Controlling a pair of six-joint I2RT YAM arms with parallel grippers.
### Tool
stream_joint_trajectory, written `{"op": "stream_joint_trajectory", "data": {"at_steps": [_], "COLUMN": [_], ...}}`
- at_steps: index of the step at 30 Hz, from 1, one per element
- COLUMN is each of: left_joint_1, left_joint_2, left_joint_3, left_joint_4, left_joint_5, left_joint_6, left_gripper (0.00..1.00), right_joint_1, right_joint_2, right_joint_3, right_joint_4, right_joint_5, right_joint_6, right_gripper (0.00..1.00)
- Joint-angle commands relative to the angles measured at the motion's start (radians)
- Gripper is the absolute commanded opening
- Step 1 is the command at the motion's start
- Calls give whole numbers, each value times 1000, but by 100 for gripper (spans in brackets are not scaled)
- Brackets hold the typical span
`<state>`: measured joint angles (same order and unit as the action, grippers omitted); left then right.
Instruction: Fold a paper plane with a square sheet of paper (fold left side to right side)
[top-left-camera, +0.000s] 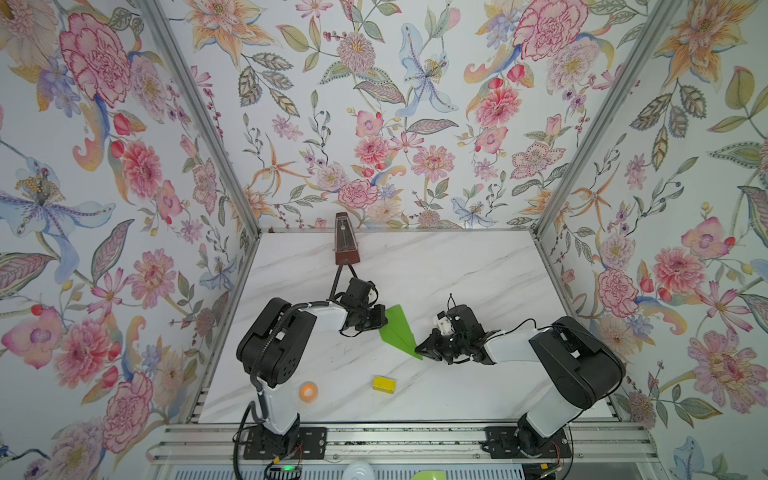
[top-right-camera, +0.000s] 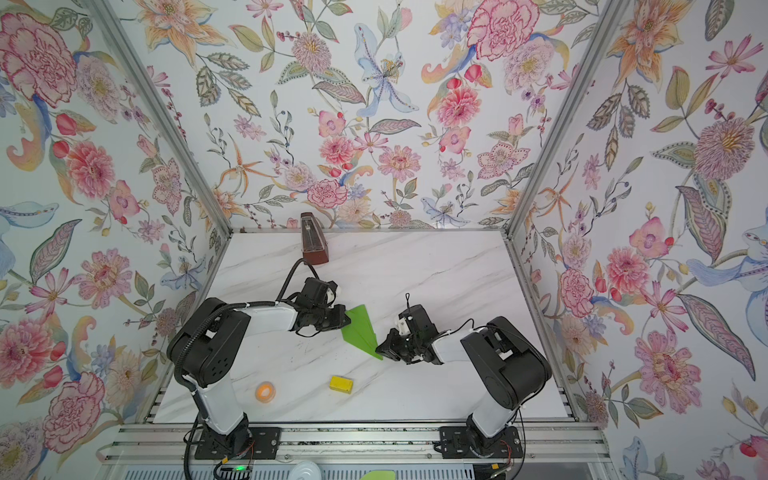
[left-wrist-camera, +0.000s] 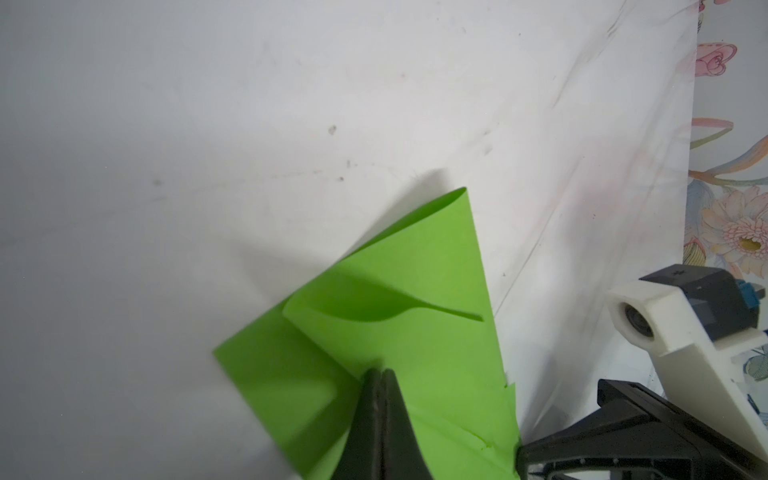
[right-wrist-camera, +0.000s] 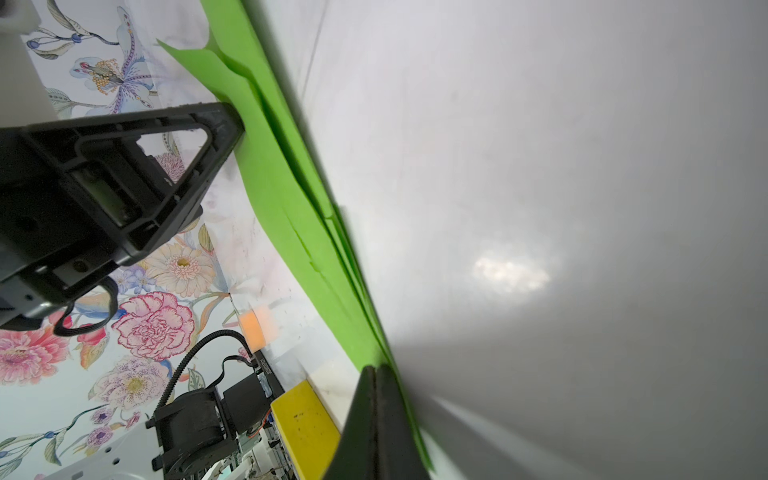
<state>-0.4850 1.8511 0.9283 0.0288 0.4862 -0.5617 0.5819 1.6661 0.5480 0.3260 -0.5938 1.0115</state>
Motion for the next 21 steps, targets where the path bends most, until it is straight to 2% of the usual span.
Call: {"op": "stream_joint_trajectory", "data": {"at_steps": [1, 21], "left_joint_1": [51, 134], "left_joint_2": [81, 169], "left_joint_3": [-30, 57], "left_joint_4": [-164, -168], "left_joint_5": [-184, -141], "left_joint_6": [37, 80], "left_gripper": [0, 0], "right_joint_1": [-7, 15], "right_joint_2": [6, -23], "right_joint_3": [-42, -46], "right_joint_4": [-151, -153], "right_joint_5": [78, 97], "right_joint_6": [12, 54], "right_gripper": [1, 1]}}
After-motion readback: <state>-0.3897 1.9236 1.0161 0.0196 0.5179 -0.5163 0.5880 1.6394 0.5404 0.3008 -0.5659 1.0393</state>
